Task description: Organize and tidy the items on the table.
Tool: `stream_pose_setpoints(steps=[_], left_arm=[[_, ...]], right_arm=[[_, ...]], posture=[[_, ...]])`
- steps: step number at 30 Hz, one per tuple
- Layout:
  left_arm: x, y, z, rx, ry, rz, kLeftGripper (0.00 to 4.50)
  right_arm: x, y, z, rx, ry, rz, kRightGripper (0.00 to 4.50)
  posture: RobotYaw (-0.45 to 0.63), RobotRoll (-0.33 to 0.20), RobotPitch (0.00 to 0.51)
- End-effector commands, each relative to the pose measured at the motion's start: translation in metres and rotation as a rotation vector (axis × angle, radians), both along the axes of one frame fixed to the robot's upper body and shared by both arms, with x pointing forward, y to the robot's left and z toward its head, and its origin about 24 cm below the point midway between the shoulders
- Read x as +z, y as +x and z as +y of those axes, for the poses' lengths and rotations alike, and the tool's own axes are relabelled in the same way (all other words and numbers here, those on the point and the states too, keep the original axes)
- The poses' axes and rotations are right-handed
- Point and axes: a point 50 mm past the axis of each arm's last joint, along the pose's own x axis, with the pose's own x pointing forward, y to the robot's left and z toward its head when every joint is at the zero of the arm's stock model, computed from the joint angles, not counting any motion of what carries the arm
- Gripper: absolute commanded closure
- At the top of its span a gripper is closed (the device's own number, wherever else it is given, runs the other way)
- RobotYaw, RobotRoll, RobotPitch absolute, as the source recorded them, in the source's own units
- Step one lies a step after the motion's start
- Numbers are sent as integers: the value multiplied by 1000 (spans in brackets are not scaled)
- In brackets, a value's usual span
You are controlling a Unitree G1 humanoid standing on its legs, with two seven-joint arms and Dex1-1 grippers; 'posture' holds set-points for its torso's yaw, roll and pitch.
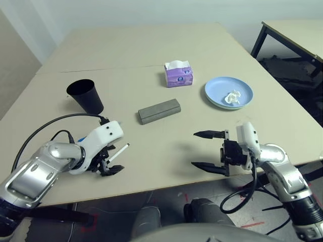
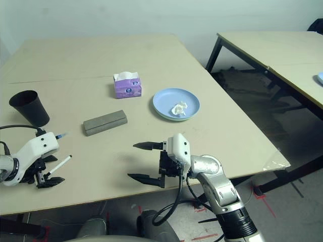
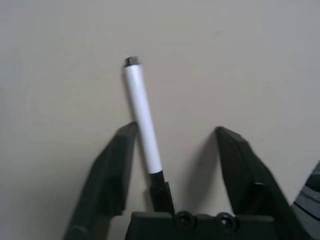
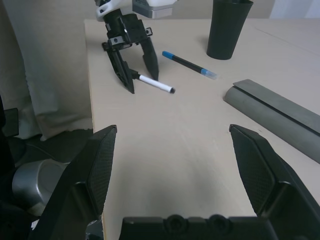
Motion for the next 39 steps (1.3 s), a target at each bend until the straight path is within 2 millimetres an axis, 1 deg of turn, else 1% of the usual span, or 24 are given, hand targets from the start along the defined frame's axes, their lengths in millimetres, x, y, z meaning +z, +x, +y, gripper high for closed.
stream_pose_setpoints(steps=[1, 3, 6, 10, 13, 16, 18, 19, 22, 25, 28, 32, 33, 35, 39], left_arm=[[1, 0, 7, 35, 2, 0, 2667], [10, 3, 6, 42, -37, -25, 3391], [27, 9, 11, 73, -88, -88, 4429], [60, 11, 29, 176, -176, -229, 4482], [78, 9, 44, 276, -235, -362, 4482], [94, 12, 51, 365, -301, -534, 4482], [104, 18, 56, 427, -346, -660, 4482], [111, 23, 59, 468, -357, -749, 4482], [127, 36, 69, 573, -403, -941, 4482], [139, 48, 75, 632, -439, -1061, 4482], [139, 71, 79, 673, -468, -1140, 4482], [129, 98, 77, 704, -484, -1174, 4482], [125, 105, 76, 704, -465, -1180, 4482], [117, 114, 78, 716, -450, -1190, 4482], [100, 126, 84, 759, -435, -1211, 4482]], right_arm=[[1, -1, 1, 7, -13, 0, 0], [1, 0, 0, 7, -13, 1, 0], [0, 0, 0, 6, -12, 4, 0], [1, 3, -2, -21, 8, 12, 0], [4, 9, -3, -85, 53, 29, 0], [7, 17, -2, -163, 107, 62, 0], [9, 22, 0, -201, 141, 80, 0], [10, 25, 2, -225, 158, 92, 0], [12, 31, 5, -278, 190, 120, 0], [12, 33, 7, -306, 188, 128, 0], [8, 33, 7, -319, 158, 128, 0], [5, 30, 7, -322, 134, 121, 0], [5, 29, 6, -327, 134, 121, 0], [5, 28, 5, -336, 134, 118, 0], [5, 25, 3, -353, 130, 118, 0]], posture=[[-35, 0, 41], [-33, 0, 41], [-31, 0, 40], [-31, 0, 36], [-21, 0, 37], [4, 0, 39], [11, 0, 40], [15, 0, 40], [23, 0, 40], [23, 0, 40], [5, 0, 41], [-33, 0, 40], [-37, 0, 40], [-50, 0, 39], [-62, 0, 40]])
